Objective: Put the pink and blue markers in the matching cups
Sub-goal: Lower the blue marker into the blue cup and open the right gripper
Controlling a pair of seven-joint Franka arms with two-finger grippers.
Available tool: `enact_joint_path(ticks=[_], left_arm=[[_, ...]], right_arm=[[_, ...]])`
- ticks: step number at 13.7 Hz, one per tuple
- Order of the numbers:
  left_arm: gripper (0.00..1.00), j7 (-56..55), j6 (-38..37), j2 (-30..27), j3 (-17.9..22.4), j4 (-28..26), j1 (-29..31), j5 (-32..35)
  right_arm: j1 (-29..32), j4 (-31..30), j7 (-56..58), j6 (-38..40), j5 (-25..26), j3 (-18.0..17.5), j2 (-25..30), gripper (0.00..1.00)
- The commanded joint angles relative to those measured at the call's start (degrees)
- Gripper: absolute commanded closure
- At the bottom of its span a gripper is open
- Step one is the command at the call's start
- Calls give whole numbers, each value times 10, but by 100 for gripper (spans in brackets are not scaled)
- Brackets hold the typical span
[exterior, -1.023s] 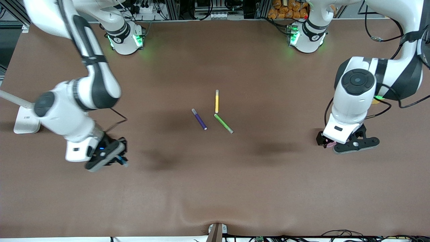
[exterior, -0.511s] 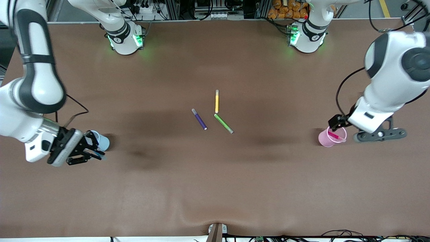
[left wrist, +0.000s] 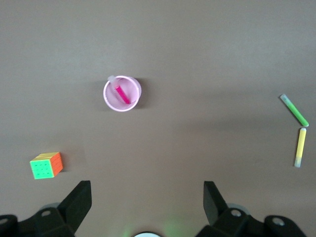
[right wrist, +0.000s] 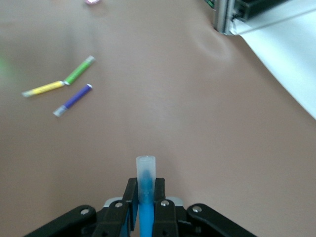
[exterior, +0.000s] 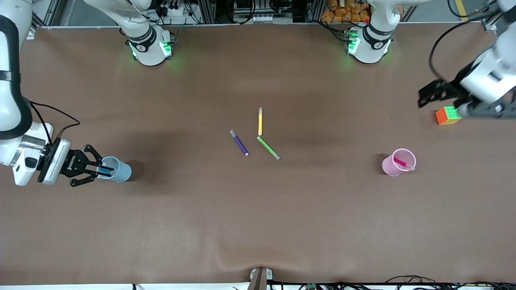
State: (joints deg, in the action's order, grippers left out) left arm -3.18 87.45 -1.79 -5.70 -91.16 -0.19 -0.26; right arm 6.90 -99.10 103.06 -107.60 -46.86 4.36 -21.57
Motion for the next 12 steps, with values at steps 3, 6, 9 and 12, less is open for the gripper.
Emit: enact_joint_path(ticks=[3, 6, 9, 12], left_arm=[[0, 12, -7, -16, 2, -5, 1, -4], [0, 12, 0, -9, 2, -4, 0, -6], [0, 12, 1, -8, 2, -4, -1, -9], [0, 12, 5, -8, 2, -4, 1, -13]], right_arm=[[40, -30, 49, 50, -33, -10, 0, 100], [58, -31, 64, 72, -33, -10, -12, 100], [67, -29, 90, 70, -37, -10, -29, 100], [70, -26, 93, 60, -38, -9, -40, 100]])
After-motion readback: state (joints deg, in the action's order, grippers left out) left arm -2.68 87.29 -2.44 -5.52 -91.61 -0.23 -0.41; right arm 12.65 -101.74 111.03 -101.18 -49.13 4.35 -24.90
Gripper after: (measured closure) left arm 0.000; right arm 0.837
